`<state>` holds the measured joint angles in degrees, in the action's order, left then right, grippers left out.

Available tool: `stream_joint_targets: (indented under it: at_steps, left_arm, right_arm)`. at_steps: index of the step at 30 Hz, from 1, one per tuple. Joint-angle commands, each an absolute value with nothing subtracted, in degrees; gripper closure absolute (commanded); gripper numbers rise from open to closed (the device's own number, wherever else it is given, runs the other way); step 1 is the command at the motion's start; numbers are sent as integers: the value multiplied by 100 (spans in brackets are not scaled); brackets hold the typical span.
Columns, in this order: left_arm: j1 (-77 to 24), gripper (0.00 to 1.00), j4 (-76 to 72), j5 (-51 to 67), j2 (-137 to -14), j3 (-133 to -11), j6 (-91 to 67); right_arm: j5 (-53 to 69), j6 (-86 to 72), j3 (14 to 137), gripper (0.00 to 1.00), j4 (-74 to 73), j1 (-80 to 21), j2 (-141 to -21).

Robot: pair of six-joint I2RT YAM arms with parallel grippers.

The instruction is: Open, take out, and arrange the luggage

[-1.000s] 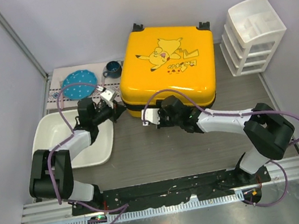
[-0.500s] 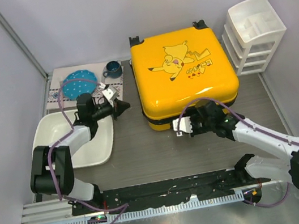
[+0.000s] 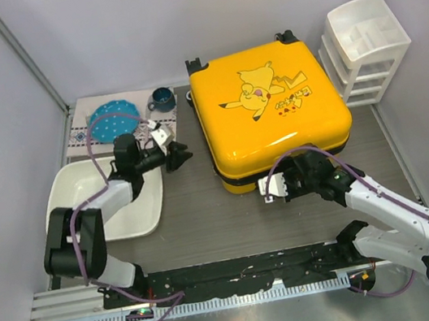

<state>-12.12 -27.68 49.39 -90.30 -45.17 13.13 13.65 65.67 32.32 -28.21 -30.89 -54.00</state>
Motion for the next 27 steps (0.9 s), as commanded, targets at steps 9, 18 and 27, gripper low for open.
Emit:
stream_joint_targets:
  at_steps: [9, 18, 27]
  left_arm:
    - [-2223, 48, -3663, 4913, -8472, -3436, 844]
    - [-2584, 58, -4271, 4712, -9140, -3691, 607]
    - [-2698, 100, -4693, 4492, -9194, -3691, 334]
  right_arm:
    - [1380, 6618, 3182, 99, -3586, -3050, -5150]
    - [1362, 6592, 3208, 99, -3612, -3050, -5142]
    - [1362, 6601, 3129, 99, -3717, -3050, -5027]
